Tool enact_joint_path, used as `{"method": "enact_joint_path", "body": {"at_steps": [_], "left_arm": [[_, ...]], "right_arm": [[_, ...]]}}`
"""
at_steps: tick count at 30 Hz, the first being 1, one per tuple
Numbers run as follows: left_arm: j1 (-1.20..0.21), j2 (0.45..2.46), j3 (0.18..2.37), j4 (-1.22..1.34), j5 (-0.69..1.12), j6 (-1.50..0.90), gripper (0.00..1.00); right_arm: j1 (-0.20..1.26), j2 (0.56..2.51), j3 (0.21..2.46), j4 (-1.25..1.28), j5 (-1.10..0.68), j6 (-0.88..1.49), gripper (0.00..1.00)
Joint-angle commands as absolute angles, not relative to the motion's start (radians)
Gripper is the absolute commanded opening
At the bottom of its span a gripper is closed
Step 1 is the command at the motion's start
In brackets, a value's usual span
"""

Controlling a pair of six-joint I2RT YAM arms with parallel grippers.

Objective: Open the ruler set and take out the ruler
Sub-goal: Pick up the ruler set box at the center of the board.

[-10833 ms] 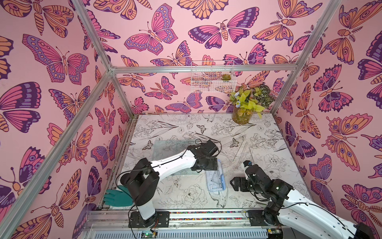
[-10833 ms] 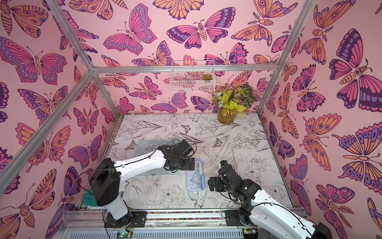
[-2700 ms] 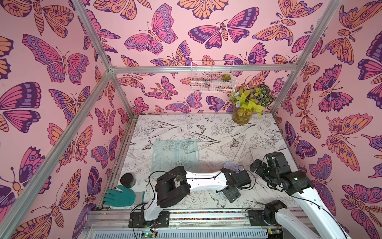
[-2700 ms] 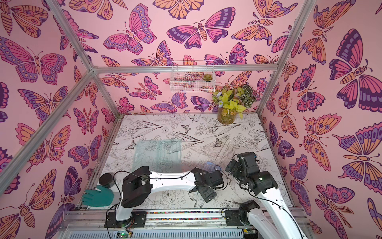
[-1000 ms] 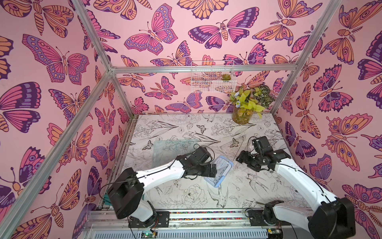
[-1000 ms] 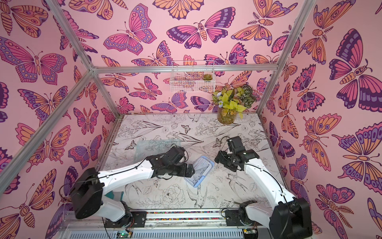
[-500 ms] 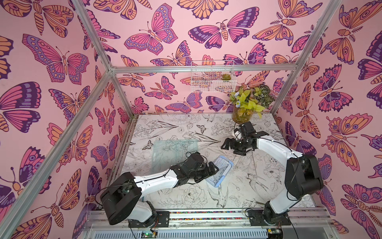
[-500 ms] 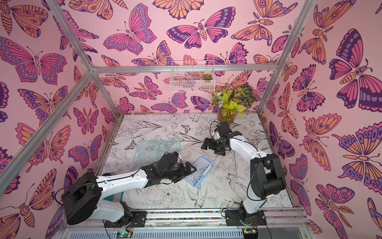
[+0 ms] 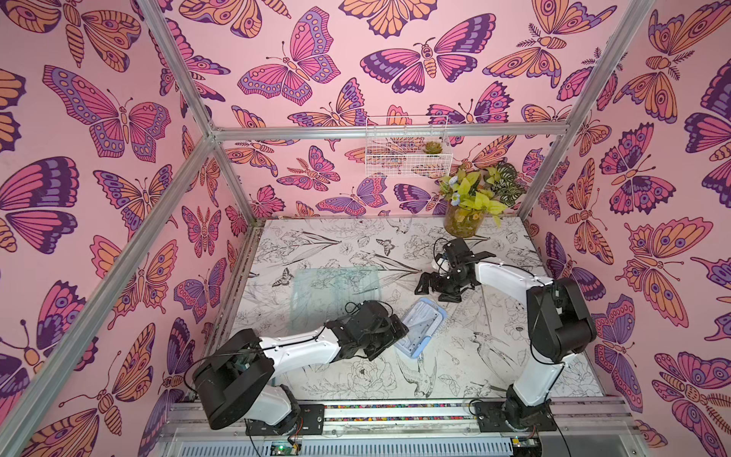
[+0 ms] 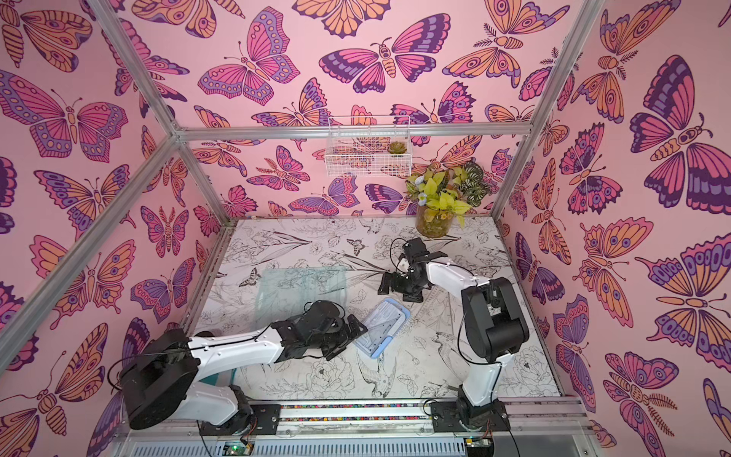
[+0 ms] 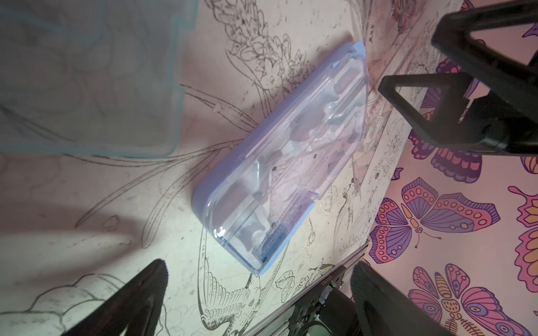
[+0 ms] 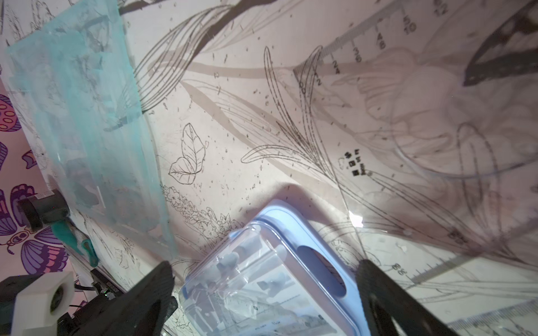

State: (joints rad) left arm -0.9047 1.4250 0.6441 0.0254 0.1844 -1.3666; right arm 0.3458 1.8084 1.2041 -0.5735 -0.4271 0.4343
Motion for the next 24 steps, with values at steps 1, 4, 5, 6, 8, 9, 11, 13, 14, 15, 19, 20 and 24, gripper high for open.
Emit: {"method": "enact_joint_path", "body": {"at_steps": [1, 4, 5, 6, 8, 9, 11, 13, 14, 15, 19, 20, 24], "left_arm": [[-0.911, 1.449, 0.650, -0.002, 0.180, -1.389, 1.00], [-0.914, 1.475, 0.659, 0.018, 0.191, -1.388, 1.00], [-0.914, 1.482, 0.661, 0.024, 0.193, -1.388, 1.00], [-0.914, 1.490, 0.661, 0.033, 0.198, -1.388, 1.00], [-0.916, 1.503, 0.663, 0.040, 0.203, -1.388, 1.00], [-0.916, 1.506, 0.664, 0.046, 0.206, -1.388, 1.00], [-0.919, 1.509, 0.663, 0.050, 0.206, -1.390, 1.00], [-0.919, 1.508, 0.657, 0.060, 0.203, -1.395, 1.00], [-0.919, 1.510, 0.654, 0.070, 0.200, -1.396, 1.00], [-0.919, 1.514, 0.650, 0.085, 0.197, -1.398, 1.00], [-0.920, 1.557, 0.652, 0.147, 0.202, -1.400, 1.00], [-0.922, 1.568, 0.649, 0.169, 0.206, -1.403, 1.00], [-0.924, 1.619, 0.633, 0.268, 0.225, -1.420, 1.00]], "right_arm": [[0.357, 1.814, 1.205, -0.594, -0.419, 0.406, 1.00], [0.359, 1.812, 1.186, -0.589, -0.419, 0.403, 1.00], [0.363, 1.811, 1.181, -0.586, -0.420, 0.401, 1.00], [0.364, 1.811, 1.173, -0.584, -0.420, 0.399, 1.00], [0.368, 1.814, 1.159, -0.578, -0.416, 0.397, 1.00], [0.370, 1.816, 1.152, -0.574, -0.413, 0.397, 1.00], [0.370, 1.825, 1.142, -0.567, -0.407, 0.396, 1.00], [0.373, 1.837, 1.140, -0.566, -0.415, 0.397, 1.00], [0.375, 1.839, 1.140, -0.566, -0.416, 0.396, 1.00], [0.382, 1.838, 1.139, -0.568, -0.417, 0.396, 1.00], [0.412, 1.808, 1.126, -0.584, -0.409, 0.398, 0.99], [0.420, 1.795, 1.120, -0.589, -0.407, 0.399, 0.99], [0.449, 1.727, 1.093, -0.604, -0.418, 0.414, 0.99]]}}
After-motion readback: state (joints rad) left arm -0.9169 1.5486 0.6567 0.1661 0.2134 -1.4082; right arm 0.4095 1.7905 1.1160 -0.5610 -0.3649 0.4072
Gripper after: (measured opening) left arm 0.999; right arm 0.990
